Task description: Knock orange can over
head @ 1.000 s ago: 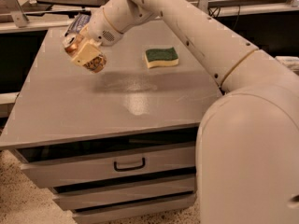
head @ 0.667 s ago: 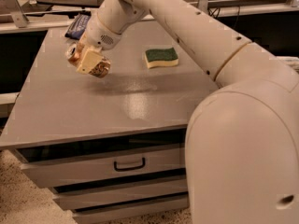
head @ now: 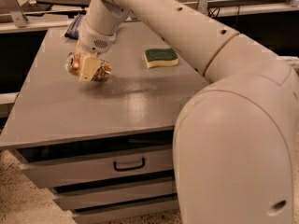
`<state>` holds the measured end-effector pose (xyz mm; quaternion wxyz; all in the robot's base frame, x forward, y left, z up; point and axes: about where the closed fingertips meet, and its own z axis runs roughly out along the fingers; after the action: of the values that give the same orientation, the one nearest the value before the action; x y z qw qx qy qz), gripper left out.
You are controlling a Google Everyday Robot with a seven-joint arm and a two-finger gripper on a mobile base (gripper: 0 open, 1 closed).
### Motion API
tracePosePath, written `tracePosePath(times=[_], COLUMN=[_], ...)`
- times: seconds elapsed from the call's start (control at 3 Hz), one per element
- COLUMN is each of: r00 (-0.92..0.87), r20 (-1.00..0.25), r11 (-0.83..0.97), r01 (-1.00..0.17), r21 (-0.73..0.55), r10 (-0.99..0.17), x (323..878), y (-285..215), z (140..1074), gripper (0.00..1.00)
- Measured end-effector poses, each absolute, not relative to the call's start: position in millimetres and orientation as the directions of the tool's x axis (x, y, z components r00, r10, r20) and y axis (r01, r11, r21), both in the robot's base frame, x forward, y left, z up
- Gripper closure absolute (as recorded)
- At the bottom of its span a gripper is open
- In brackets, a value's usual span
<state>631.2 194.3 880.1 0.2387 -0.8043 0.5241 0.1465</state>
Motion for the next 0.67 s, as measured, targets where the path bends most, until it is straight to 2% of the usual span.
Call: tracePosePath(times=[0.33,0.67], r00=[0.429,0.44], r20=[-0.465,-0.455], r11=[-0.357,-0.366], r01=[-0.903,-0.898], r21=[-0.238,-0.245], r10=[-0.774,-0.774], x=[628.4,625.1], y=[199.5,201.5], z=[878.3,877.4], gripper=[0.06,0.0])
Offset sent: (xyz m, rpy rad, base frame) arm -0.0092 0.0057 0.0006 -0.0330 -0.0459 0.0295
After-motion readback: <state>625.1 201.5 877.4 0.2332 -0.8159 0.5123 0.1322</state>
